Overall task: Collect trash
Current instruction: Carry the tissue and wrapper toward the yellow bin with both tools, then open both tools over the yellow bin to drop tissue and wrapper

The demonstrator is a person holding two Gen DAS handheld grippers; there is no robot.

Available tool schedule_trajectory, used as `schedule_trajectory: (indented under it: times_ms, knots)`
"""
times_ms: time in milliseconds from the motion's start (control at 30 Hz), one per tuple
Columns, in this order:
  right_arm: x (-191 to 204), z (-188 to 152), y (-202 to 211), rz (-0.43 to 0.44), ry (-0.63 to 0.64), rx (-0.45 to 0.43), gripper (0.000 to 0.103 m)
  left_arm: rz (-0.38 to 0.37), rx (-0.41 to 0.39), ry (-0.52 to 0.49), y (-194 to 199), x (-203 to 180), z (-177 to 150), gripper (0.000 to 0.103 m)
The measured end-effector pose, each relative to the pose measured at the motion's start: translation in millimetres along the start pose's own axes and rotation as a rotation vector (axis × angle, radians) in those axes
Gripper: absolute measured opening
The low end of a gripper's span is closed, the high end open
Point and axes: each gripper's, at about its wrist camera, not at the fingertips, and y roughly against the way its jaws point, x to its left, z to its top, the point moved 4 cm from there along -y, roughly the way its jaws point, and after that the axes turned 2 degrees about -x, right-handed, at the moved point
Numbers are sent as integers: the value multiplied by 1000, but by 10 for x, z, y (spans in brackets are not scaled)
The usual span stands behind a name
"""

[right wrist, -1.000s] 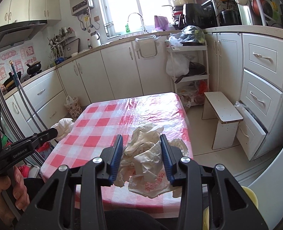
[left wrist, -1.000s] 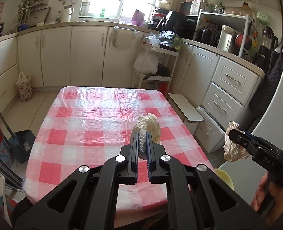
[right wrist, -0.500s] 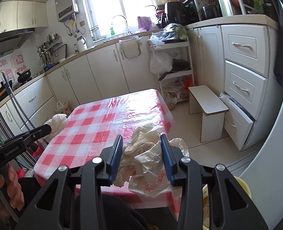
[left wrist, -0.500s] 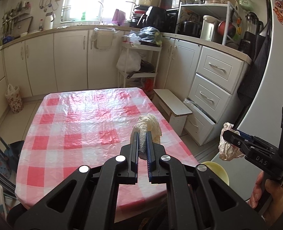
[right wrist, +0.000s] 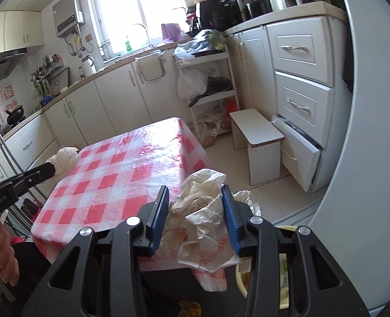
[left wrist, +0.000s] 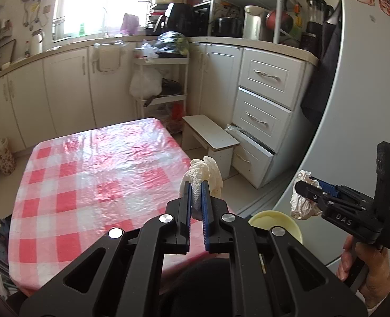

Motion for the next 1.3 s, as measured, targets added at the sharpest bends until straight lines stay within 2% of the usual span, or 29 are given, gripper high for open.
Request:
schedule_trajectory:
  times_ms: [267,500,833,1000,1100,1133,1300]
  knots:
    - [-554,-253,-14,-81,-76,47,40,-108,33,-74,-242,-652,72,7]
    - [-951,-453,-57,-130,-142,87,41,-212,100,-132,-589,-1300,-18,7]
    - [-1373,-708,-164,-178,-218,144,41,-307,221,-119,-1056,-1800,-186,7]
    - [-1533,-837,-232,-199,-250,177,42,-322,292,-106,-1313,-1990,-317,7]
    - [-1619,-908,-323,-206,-268,210,48,-324,346,-104,-1488,-2104,-388,8]
    - [-1644,-938,-348,-206,-275,222,53,-321,364,-103,-1546,-2138,-420,8]
    - [-1712,-1018,-325,-233,-298,231,60,-308,384,-132,-1669,-2190,-541,19]
